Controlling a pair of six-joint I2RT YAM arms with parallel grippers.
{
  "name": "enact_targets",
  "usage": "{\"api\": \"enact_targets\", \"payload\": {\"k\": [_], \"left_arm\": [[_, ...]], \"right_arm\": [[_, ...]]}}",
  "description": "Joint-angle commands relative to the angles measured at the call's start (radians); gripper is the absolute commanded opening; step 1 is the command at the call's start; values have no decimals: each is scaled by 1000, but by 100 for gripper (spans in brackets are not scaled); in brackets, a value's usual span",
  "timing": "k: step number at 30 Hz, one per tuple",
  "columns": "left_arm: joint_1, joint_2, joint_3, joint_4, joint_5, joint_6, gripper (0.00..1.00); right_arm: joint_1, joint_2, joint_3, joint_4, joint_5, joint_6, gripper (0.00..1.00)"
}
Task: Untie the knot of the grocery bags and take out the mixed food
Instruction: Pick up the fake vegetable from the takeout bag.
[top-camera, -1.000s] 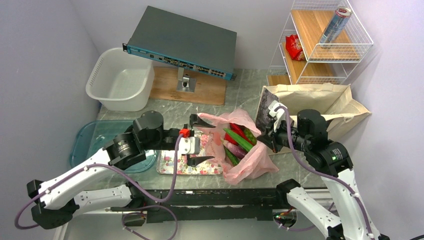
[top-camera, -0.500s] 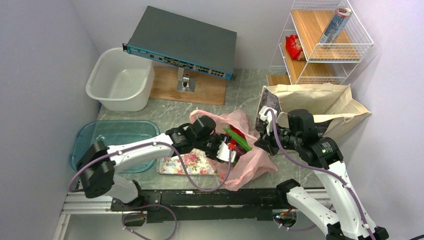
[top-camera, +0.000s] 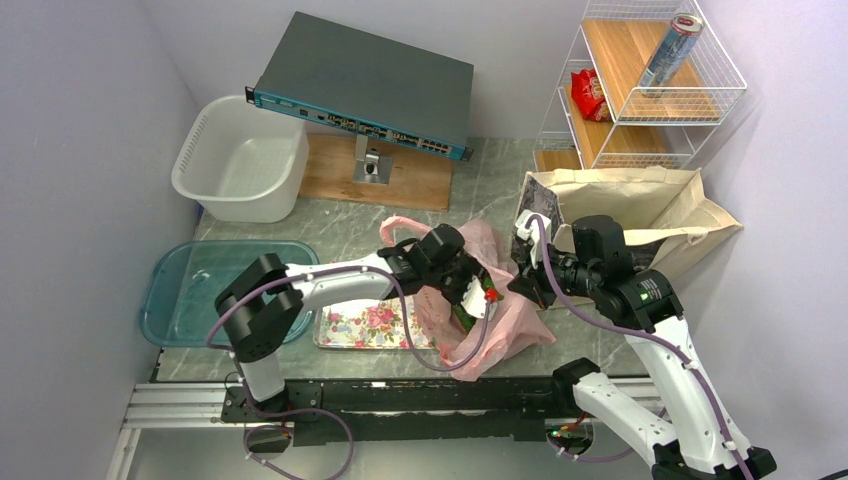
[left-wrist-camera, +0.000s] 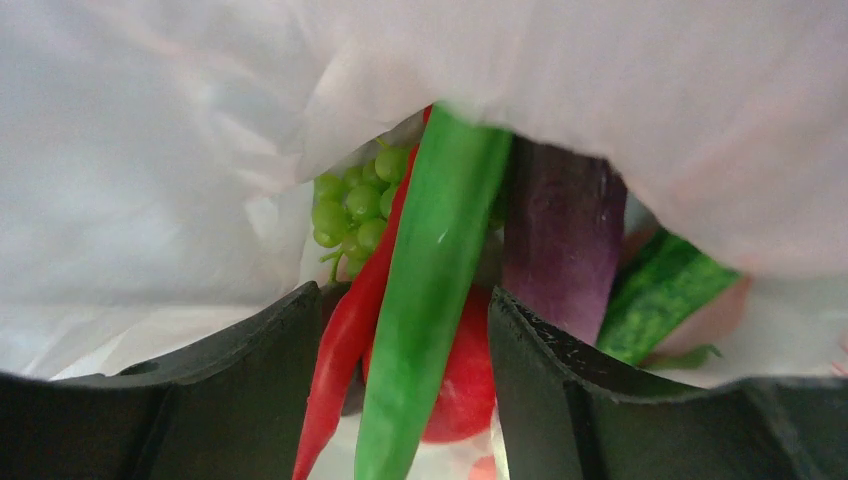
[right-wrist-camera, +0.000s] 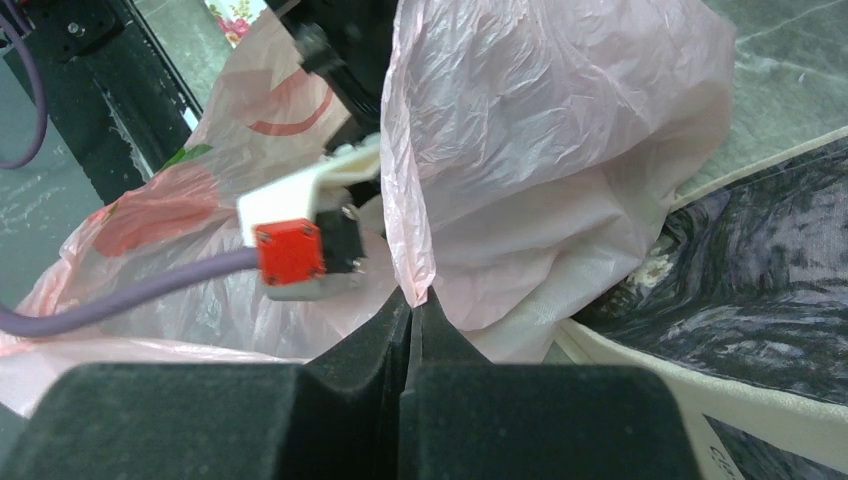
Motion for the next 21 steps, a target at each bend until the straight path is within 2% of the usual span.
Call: {"api": "enact_targets", "payload": {"k": [1,6,9,13,16,19,21], "left_arm": [[2,85,86,-15,-17,93,65],[2,122,91,-80,-46,173,69],[4,89,70,-154,-35,190,57],[4,8,29,-232,-22,178,32],[4,-98,18,-255,-15,108,12],[1,-188,30,-305,-2,46,2],[0,-229,59,-368,7,14,0]], "right_arm": [[-1,-5,41,11,3,-6,0],[-1,-5,33,17,19,-12,0],[0,-1,30,25,29,-19,0],[0,-7,18,29,45,-27,0],[-1,-20,3,37,67,-27,0],[-1,-32,-9,49,72,-17,0],[-1,-35,-15,51,74,-13,0]]}}
